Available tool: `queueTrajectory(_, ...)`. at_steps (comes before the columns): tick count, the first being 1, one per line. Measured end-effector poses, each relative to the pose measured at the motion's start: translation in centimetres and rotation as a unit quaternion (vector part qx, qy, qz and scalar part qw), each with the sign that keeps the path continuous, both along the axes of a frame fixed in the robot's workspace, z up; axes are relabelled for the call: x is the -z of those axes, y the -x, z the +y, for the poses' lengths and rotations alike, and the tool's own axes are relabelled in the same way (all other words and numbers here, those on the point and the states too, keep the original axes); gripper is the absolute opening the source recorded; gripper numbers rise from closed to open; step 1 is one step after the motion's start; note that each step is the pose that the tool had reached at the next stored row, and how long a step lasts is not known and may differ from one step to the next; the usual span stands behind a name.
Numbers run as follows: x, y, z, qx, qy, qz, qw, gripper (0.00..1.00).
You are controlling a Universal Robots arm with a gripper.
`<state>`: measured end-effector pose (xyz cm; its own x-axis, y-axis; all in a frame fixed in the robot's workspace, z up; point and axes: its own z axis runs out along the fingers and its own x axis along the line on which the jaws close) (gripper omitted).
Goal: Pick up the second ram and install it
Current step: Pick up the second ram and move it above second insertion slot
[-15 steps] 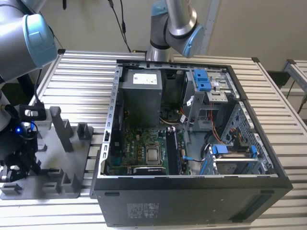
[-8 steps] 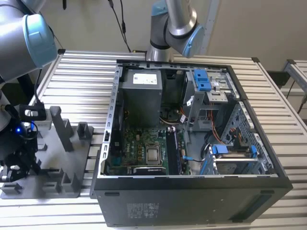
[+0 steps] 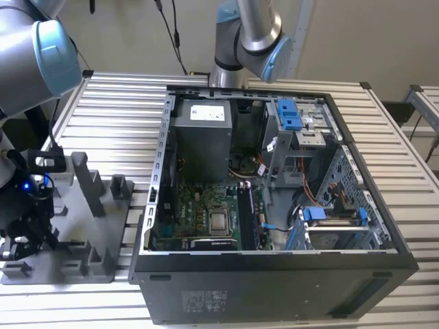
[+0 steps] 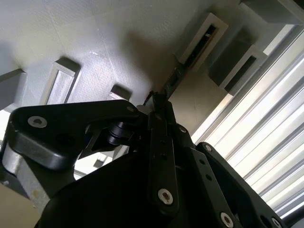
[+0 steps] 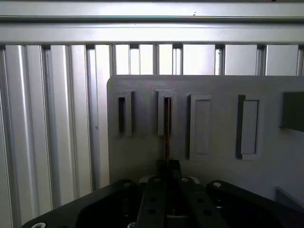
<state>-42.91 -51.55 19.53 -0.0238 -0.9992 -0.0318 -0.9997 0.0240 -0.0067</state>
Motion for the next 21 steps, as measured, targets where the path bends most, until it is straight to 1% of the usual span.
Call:
queueTrajectory(2,-0.26,0.0,0.0,0.0,-0.0001,0.0,1.0,0.14)
queueTrajectory(4,-0.77,0.0,0.0,0.0,0.0,0.0001,1.0,0.14)
queueTrajectory(13,-3.62,0.0,0.0,0.0,0.0,0.0001,1.0,0.14)
queueTrajectory(15,-4.17,0.0,0.0,0.0,0.0,0.0,1.0,0.14)
queueTrajectory(21,-5.16,0.0,0.0,0.0,0.0,0.0001,1.0,0.14)
